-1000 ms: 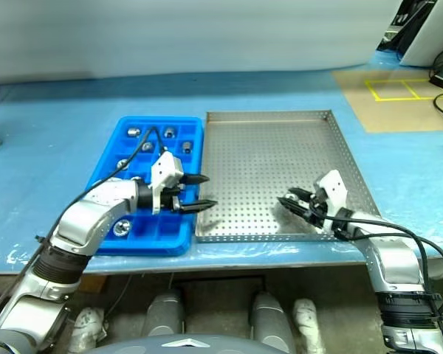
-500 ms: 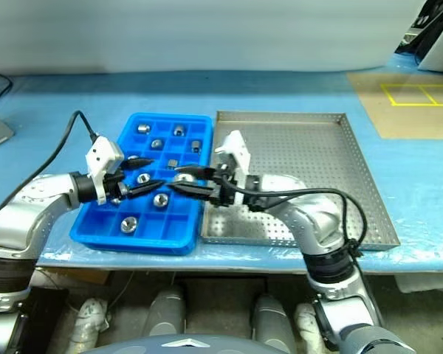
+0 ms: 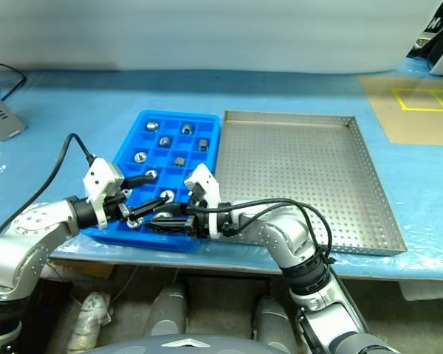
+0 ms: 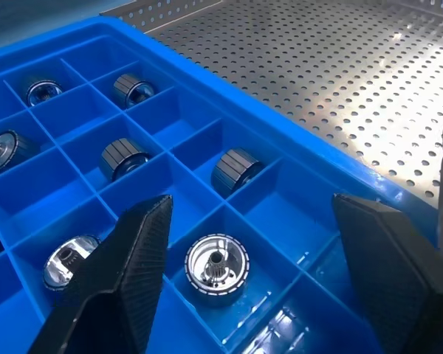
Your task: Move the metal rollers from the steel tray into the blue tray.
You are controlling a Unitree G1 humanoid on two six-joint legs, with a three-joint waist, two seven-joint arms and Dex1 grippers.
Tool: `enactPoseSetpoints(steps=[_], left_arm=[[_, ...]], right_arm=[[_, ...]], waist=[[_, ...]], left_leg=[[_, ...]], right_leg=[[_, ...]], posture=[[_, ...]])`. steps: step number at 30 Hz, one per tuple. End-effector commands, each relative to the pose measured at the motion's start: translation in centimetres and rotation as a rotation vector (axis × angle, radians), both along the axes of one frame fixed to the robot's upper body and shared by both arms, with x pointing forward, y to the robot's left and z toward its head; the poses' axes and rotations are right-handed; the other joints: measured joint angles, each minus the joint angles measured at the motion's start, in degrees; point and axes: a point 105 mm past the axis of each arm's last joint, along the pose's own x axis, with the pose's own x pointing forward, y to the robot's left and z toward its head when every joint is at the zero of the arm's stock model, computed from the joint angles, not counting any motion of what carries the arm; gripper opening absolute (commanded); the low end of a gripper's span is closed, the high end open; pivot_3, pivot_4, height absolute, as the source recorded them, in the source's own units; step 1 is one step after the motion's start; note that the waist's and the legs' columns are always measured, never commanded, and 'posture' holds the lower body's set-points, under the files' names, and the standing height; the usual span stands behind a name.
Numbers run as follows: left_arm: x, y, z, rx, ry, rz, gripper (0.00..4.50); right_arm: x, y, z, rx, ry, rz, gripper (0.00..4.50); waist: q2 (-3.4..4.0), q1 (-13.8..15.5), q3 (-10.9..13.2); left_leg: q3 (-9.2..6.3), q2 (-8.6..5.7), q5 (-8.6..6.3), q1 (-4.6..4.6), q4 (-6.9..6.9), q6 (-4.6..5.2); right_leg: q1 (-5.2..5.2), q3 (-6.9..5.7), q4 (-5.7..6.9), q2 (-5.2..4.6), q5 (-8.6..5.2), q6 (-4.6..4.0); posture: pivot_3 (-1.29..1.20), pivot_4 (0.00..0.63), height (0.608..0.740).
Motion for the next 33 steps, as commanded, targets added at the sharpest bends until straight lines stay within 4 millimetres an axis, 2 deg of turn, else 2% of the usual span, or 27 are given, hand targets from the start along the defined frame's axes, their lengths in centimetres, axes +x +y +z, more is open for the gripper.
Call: enactPoseSetpoints(steps=[1,9,16,24,29,33], left_arm=[[-0.3,-0.3,1.3,-0.007,-0.051,-0.006,3.67],[0.2,-0.8,1.3,-0.010,-0.053,-0.026,3.67],[1.2,-1.1,1.4,-0.004,-0.054,-0.054,3.67],[1.7,-1.9,1.6,-0.004,-0.054,-0.097,3.67],[2.3,-2.7,2.3,-0.026,-0.087,-0.101,3.67],[2.4,-3.0,2.3,-0.038,-0.093,-0.099,3.67]], right_arm=[[0.2,0.1,0.9,0.020,-0.066,-0.005,1.63],[1.7,-0.4,0.5,-0.009,-0.104,-0.063,1.63],[1.5,-0.7,-0.1,-0.018,-0.094,-0.084,3.89],[2.3,-0.4,1.7,0.084,-0.131,-0.164,3.89],[5.8,-1.3,4.1,0.142,-0.211,-0.282,3.89],[7.8,-1.8,4.7,0.105,-0.290,-0.323,3.89]], waist=[[0.00,0.30,0.00],[-0.01,0.86,0.00],[-0.01,0.80,-0.01],[-0.03,0.48,-0.02],[-0.03,0.53,-0.02],[-0.04,0.24,-0.03]], left_leg=[[-0.01,0.00,0.00,0.00,0.00,-0.01],[-0.01,-0.01,0.01,-0.03,0.00,-0.01],[-0.01,-0.02,0.03,0.02,0.01,-0.03],[0.00,-0.02,0.03,0.01,0.03,-0.04],[-0.01,-0.02,0.06,0.02,0.09,-0.08],[-0.01,-0.02,0.07,0.04,0.11,-0.10]], right_leg=[[0.00,0.00,0.00,0.00,0.00,0.00],[-0.04,0.00,0.01,0.02,0.01,0.02],[-0.04,0.00,0.05,0.02,0.02,0.02],[-0.04,-0.01,0.09,0.03,0.12,0.19],[-0.04,-0.03,0.18,0.02,0.13,0.18],[-0.03,-0.02,0.23,0.02,0.12,0.15]], posture=[[0.34,0.150,0.740],[0.32,0.150,0.740],[0.27,0.150,0.740],[0.25,0.150,0.740],[0.28,0.150,0.740],[0.29,0.150,0.740]])
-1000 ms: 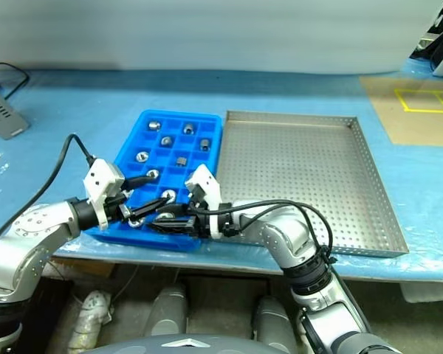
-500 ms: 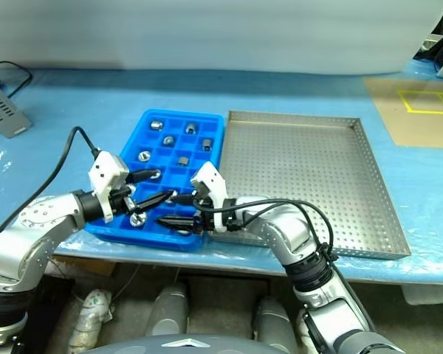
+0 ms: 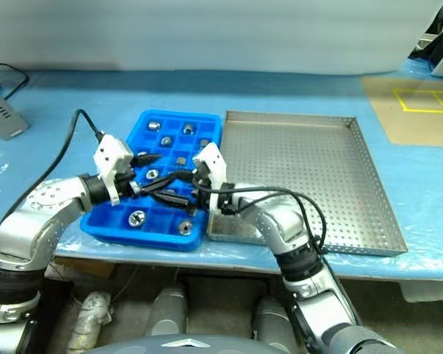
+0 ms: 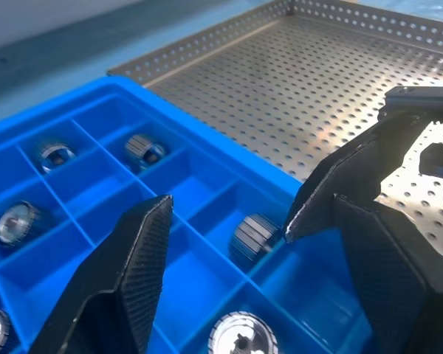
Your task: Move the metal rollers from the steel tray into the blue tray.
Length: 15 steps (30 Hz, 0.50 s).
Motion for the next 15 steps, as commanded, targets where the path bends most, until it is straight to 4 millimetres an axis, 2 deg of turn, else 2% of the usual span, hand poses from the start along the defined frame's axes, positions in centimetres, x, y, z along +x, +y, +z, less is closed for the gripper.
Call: enactPoseSetpoints(steps=[1,7,12,15], left_arm=[[-0.9,-1.5,-0.3,-0.016,0.004,-0.072,3.67],[0.2,-2.2,-0.7,-0.048,0.010,-0.062,3.67],[1.3,-4.0,-0.7,-0.060,0.001,-0.093,3.67],[1.6,-4.7,-0.5,-0.070,-0.013,-0.104,3.67]], right_arm=[[3.1,-1.6,2.8,0.041,-0.132,-0.137,3.89],[5.9,-3.4,3.4,0.012,-0.196,-0.254,3.89],[7.9,-6.1,3.8,0.029,-0.198,-0.391,3.89],[8.8,-7.0,3.8,0.030,-0.181,-0.411,3.89]], waist=[[0.00,-0.10,0.00],[-0.03,-0.23,-0.01],[-0.05,-0.32,-0.02],[-0.06,-0.55,-0.02]], left_leg=[[0.00,0.00,0.00,-0.01,0.00,0.00],[-0.05,0.00,0.00,-0.13,0.04,0.01],[-0.05,0.01,0.00,-0.14,0.11,0.01],[-0.05,0.01,0.00,-0.13,0.15,0.01]], right_leg=[[0.00,0.00,-0.01,0.00,0.02,0.03],[-0.01,-0.05,-0.01,0.00,0.04,0.06],[0.00,-0.05,0.01,0.00,0.05,0.06],[0.00,-0.05,0.05,0.00,0.05,0.06]], posture=[[0.29,0.150,0.740],[0.25,0.150,0.740],[0.26,0.150,0.740],[0.27,0.150,0.740]])
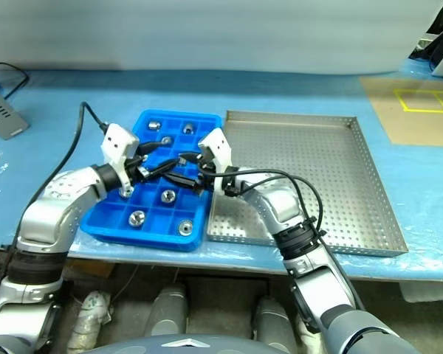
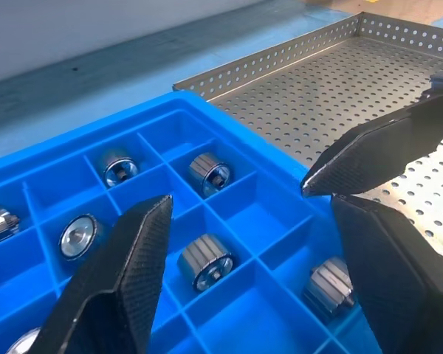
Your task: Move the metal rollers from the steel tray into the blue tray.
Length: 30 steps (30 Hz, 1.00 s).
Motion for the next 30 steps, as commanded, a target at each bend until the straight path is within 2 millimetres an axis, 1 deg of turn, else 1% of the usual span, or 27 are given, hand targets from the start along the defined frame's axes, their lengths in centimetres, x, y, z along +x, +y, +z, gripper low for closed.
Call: enactPoseSetpoints(steps=[1,6,9,11,12,13,14,15,17,19,22,26,30], left_arm=[[-1.9,-4.2,-0.3,-0.015,-0.003,-0.210,3.67],[-2.4,-5.4,-0.5,-0.020,-0.009,-0.238,3.67],[-2.4,-4.9,0.0,-0.031,-0.024,-0.217,3.67],[-2.3,-4.6,0.1,-0.031,-0.027,-0.203,3.67],[-2.4,-4.6,0.0,-0.030,-0.026,-0.200,3.67],[-2.5,-4.7,0.0,-0.030,-0.026,-0.198,3.67],[-2.6,-4.8,-0.1,-0.029,-0.026,-0.199,3.67],[-2.7,-4.9,0.0,-0.036,-0.027,-0.202,3.67],[-2.9,-5.1,0.2,-0.040,-0.028,-0.208,3.67],[-2.9,-5.2,0.0,-0.030,-0.027,-0.210,3.67],[-2.8,-5.3,0.3,-0.025,-0.034,-0.214,3.67],[-2.7,-5.2,0.6,-0.020,-0.042,-0.220,3.67],[-2.6,-5.2,0.6,-0.022,-0.042,-0.225,3.67]], right_arm=[[5.0,-5.6,3.8,0.071,-0.098,-0.299,3.89],[5.5,-5.5,4.1,0.070,-0.100,-0.285,3.89],[6.6,-5.5,4.2,0.064,-0.091,-0.299,3.89],[4.3,-8.8,0.2,0.061,-0.086,-0.297,3.89],[3.3,-10.0,-0.8,0.065,-0.085,-0.303,3.89],[2.8,-10.8,-1.3,0.062,-0.086,-0.315,3.89],[2.7,-11.0,-1.3,0.064,-0.088,-0.325,3.89],[2.7,-11.1,-1.4,0.060,-0.094,-0.333,3.89],[2.6,-10.8,-1.5,0.062,-0.104,-0.341,3.89],[2.6,-10.6,-1.7,0.067,-0.106,-0.345,3.89],[2.5,-10.4,-2.4,0.066,-0.104,-0.345,3.89],[2.5,-10.2,-2.5,0.069,-0.112,-0.340,3.89],[2.5,-10.1,-2.1,0.079,-0.115,-0.342,3.89]], waist=[[0.00,-0.17,0.00],[-0.01,-0.24,0.00],[-0.01,-0.20,0.00],[-0.10,0.21,-0.08],[-0.17,1.32,-0.20],[-0.15,2.76,-0.21],[-0.13,3.60,-0.17],[-0.14,3.75,-0.11],[-0.14,2.77,-0.10],[-0.14,1.76,-0.11],[-0.09,1.65,-0.11],[-0.08,1.99,-0.11],[-0.08,2.48,-0.11]], left_leg=[[0.00,0.00,0.00,0.01,0.01,0.00],[0.00,0.00,-0.02,0.00,0.02,0.03],[-0.04,0.00,-0.04,-0.09,0.02,0.08],[-0.06,0.02,-0.04,-0.15,0.03,0.08],[-0.07,0.02,-0.05,-0.17,0.02,0.10],[-0.08,0.00,-0.12,-0.18,0.03,0.21],[-0.08,-0.07,-0.28,-0.20,0.17,0.47],[-0.08,-0.24,-0.35,-0.41,0.30,0.59],[-0.05,-0.16,-0.39,-0.92,0.72,0.67],[-0.07,0.05,-0.32,-0.75,0.86,0.54],[-0.05,0.04,-0.11,-0.33,0.52,0.21],[-0.04,0.00,0.05,-0.33,0.44,0.24],[-0.04,0.00,0.06,-0.38,0.44,0.27]], right_leg=[[0.00,0.00,0.02,0.00,0.00,0.00],[0.00,-0.01,0.04,0.00,0.00,-0.01],[-0.03,-0.05,0.04,0.00,0.00,-0.01],[-0.08,-0.10,0.06,0.00,0.01,-0.02],[-0.05,-0.09,0.03,-0.02,0.00,-0.02],[0.12,-0.10,-0.07,-0.04,-0.01,-0.02],[0.33,-0.11,-0.26,-0.10,-0.02,-0.01],[0.27,-0.10,-0.28,-0.25,-0.02,0.00],[-0.30,-0.12,-0.10,-0.16,0.16,0.24],[-0.37,-0.16,0.13,0.00,0.23,0.15],[-0.30,-0.04,0.31,-0.01,0.00,-0.20],[-0.25,0.04,0.31,-0.07,0.02,-0.23],[-0.25,0.02,0.28,-0.06,0.02,-0.23]], posture=[[0.27,0.150,0.740],[0.31,0.150,0.740],[0.32,0.150,0.740],[0.33,0.150,0.740],[0.34,0.150,0.740],[0.34,0.150,0.740],[0.34,0.150,0.740],[0.34,0.150,0.740],[0.35,0.150,0.740],[0.35,0.150,0.740],[0.35,0.150,0.740],[0.35,0.150,0.740],[0.34,0.150,0.740]])
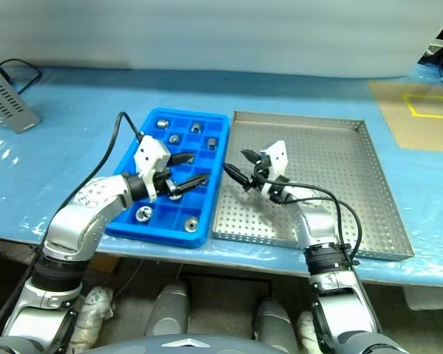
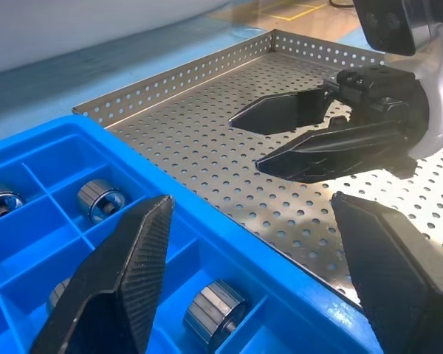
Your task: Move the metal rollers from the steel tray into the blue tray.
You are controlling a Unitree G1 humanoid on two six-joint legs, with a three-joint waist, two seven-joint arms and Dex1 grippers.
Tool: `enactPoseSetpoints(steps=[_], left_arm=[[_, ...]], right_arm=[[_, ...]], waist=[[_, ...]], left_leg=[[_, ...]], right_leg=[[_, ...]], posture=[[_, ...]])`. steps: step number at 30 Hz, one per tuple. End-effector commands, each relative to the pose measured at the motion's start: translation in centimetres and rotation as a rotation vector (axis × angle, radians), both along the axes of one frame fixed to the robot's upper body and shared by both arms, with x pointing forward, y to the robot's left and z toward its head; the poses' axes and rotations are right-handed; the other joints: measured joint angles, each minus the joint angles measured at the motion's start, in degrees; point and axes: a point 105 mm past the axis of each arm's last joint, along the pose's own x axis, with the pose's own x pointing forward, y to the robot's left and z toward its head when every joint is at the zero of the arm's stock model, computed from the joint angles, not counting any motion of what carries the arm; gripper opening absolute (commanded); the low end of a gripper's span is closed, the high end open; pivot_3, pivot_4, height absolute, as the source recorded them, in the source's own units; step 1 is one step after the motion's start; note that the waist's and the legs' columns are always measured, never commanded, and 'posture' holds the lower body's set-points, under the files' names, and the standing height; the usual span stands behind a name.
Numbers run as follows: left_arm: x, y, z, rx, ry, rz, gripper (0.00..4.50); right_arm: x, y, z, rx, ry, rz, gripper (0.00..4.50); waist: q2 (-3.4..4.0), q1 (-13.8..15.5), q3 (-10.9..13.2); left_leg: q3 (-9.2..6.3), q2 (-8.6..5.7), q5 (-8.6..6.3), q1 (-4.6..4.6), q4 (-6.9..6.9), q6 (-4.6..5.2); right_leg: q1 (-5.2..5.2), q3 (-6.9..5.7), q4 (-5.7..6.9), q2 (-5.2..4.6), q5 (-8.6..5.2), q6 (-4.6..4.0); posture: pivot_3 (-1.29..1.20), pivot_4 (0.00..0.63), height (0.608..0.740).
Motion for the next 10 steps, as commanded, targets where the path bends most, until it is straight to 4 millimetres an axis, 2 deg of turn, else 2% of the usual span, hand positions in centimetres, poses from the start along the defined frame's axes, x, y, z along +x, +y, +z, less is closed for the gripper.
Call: enactPoseSetpoints(steps=[1,7,10], left_arm=[[0.0,-0.1,1.4,-0.018,-0.050,-0.018,3.67],[1.1,0.1,1.4,-0.005,-0.049,-0.007,3.67],[1.6,-0.7,1.8,-0.021,-0.061,-0.032,3.67]], right_arm=[[0.0,0.0,1.6,0.022,-0.052,0.000,3.89],[0.0,-0.1,2.5,0.018,-0.058,-0.008,3.89],[0.2,-0.7,3.2,0.006,-0.080,-0.030,3.89]], waist=[[0.00,0.16,0.00],[0.00,0.03,0.00],[0.00,-0.09,0.00]], left_leg=[[0.00,0.00,0.00,-0.02,0.00,0.01],[0.00,0.01,-0.02,-0.04,-0.08,0.04],[0.00,0.00,-0.01,-0.03,-0.08,0.02]], right_leg=[[0.00,-0.01,-0.03,0.01,0.00,0.00],[-0.02,0.00,-0.10,0.04,0.01,0.01],[-0.02,0.01,-0.11,0.04,0.01,0.02]], posture=[[0.33,0.150,0.740],[0.26,0.150,0.740],[0.22,0.150,0.740]])
